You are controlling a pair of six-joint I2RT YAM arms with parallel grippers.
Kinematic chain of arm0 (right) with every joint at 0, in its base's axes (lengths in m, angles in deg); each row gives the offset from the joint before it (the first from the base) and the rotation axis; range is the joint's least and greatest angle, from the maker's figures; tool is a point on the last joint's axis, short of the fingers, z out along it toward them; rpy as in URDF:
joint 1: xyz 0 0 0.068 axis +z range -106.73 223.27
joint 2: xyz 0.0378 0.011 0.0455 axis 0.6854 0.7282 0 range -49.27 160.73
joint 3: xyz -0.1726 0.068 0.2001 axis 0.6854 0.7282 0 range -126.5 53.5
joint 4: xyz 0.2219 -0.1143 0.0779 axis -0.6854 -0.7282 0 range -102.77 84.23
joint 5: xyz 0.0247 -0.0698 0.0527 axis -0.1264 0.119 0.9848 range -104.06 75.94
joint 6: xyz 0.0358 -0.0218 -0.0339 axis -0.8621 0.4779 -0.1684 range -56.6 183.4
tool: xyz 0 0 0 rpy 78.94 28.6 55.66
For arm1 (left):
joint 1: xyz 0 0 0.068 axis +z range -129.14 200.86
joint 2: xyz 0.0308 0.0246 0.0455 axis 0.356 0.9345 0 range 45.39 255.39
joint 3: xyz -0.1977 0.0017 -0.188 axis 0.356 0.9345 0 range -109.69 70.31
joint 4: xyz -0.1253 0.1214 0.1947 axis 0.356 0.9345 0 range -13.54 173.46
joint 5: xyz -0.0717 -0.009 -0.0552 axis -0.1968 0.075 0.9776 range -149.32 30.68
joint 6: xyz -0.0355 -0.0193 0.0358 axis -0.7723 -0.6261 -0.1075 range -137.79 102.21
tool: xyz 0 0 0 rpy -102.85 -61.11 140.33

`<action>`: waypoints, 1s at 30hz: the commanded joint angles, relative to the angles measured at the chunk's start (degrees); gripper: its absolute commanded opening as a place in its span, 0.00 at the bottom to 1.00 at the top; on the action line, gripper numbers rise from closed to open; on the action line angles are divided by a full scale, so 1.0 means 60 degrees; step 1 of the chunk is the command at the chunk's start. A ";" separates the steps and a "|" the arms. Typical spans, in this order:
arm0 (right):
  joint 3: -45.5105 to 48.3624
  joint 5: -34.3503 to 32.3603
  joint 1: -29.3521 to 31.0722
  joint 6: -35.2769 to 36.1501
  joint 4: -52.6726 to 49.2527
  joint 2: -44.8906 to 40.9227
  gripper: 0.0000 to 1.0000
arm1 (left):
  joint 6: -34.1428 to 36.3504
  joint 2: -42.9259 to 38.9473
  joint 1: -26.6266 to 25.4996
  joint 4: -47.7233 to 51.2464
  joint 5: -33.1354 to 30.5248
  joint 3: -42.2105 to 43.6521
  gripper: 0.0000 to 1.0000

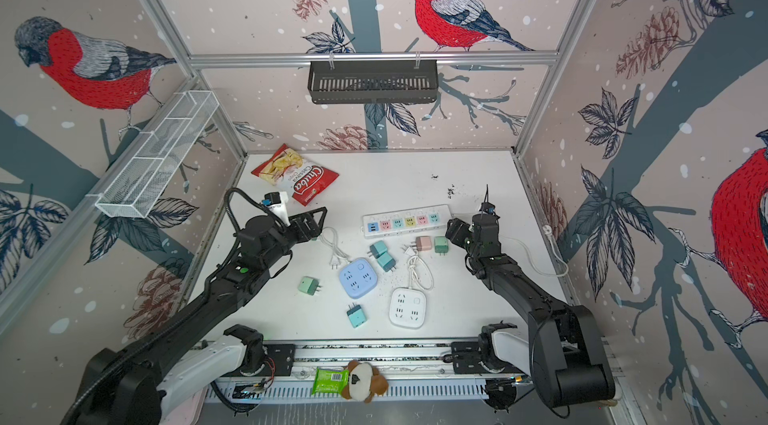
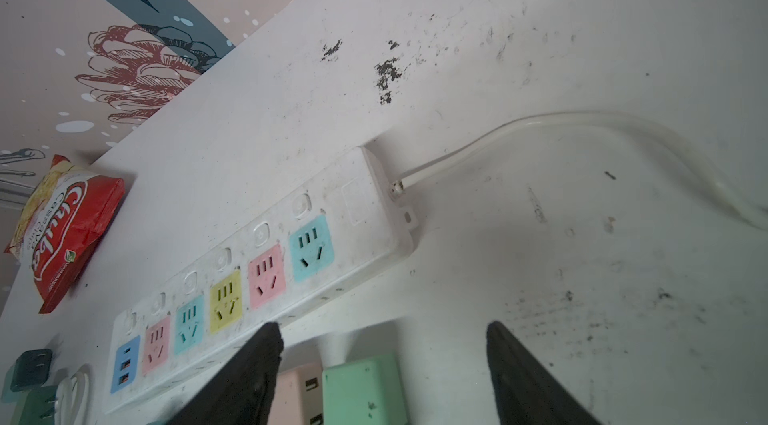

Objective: Insert the plug

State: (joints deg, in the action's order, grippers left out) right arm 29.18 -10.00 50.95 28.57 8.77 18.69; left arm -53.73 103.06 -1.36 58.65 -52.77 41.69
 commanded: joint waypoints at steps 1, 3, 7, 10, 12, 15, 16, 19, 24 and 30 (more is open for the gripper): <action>-0.0096 0.0361 -0.0021 -0.0216 0.0636 0.0180 0.79 | 0.0140 0.0634 -0.0602 -0.0554 -0.0606 -0.0363 0.98; -0.0204 0.0412 -0.0021 -0.0230 0.0695 0.0408 0.79 | 0.0123 0.1121 -0.0932 -0.0640 -0.0729 -0.0593 0.98; -0.0421 0.0589 -0.0013 -0.0267 0.0871 0.1044 0.79 | 0.0101 0.2030 -0.1353 -0.0739 -0.0864 -0.1032 0.98; -0.0556 0.0628 0.0021 -0.0260 0.0956 0.1396 0.79 | 0.0029 0.2647 -0.1553 -0.0898 -0.0871 -0.1297 0.98; -0.0623 0.0628 0.0089 -0.0252 0.1013 0.1624 0.79 | -0.0043 0.3095 -0.1634 -0.0991 -0.0836 -0.1475 0.98; -0.0706 0.0628 0.0191 -0.0282 0.1145 0.1938 0.78 | -0.0114 0.3795 -0.1722 -0.1087 -0.0644 -0.1797 0.98; -0.0736 0.0641 0.0238 -0.0289 0.1201 0.2043 0.78 | -0.0126 0.4047 -0.1756 -0.1087 -0.0595 -0.1950 0.98; -0.0914 0.0621 0.0346 -0.0247 0.1253 0.2424 0.78 | -0.0147 0.4703 -0.1833 -0.1041 -0.0541 -0.2328 0.98; -0.1236 0.0661 0.0447 -0.0151 0.1282 0.3023 0.76 | -0.0149 0.5594 -0.1835 -0.0873 -0.0771 -0.2872 0.98; -0.1710 0.0394 0.0581 0.0069 0.1047 0.3550 0.74 | -0.0119 0.6553 -0.1836 -0.0351 -0.1149 -0.3582 0.97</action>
State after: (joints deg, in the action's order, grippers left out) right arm 20.07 -6.42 54.43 27.70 14.78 39.50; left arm -54.17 140.83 -12.33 55.70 -57.76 21.89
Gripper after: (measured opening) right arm 0.734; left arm 0.978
